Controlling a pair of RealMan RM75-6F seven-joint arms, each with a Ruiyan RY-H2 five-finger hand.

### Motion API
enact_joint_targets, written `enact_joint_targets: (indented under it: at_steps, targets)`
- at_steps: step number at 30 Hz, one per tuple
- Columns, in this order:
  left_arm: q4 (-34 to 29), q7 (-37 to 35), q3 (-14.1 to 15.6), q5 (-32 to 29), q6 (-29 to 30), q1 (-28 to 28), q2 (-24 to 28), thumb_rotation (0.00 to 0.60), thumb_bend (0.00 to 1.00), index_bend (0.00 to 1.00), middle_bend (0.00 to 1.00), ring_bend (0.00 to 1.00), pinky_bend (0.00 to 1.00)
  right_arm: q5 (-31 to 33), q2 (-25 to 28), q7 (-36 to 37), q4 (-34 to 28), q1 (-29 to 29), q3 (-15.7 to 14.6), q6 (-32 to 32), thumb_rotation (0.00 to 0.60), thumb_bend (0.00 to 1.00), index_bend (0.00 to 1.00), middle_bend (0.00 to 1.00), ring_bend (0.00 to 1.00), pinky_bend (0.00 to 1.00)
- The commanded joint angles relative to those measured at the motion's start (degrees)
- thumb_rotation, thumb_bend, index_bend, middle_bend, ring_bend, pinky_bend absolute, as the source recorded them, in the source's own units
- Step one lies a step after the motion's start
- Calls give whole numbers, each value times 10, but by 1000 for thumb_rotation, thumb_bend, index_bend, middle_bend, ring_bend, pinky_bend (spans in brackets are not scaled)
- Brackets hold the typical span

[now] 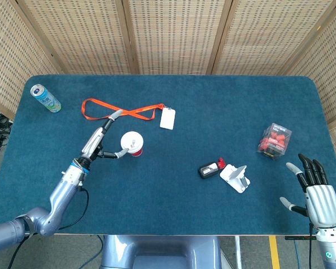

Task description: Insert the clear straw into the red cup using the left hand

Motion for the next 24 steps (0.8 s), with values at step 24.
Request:
enact_joint_targets:
  at_steps: [24]
  targets:
    - [-161, 582, 192, 46, 291, 235, 128, 600, 229, 0, 0, 0, 0, -9, 7, -63, -33, -10, -3, 12, 600, 61, 173, 0, 0, 0]
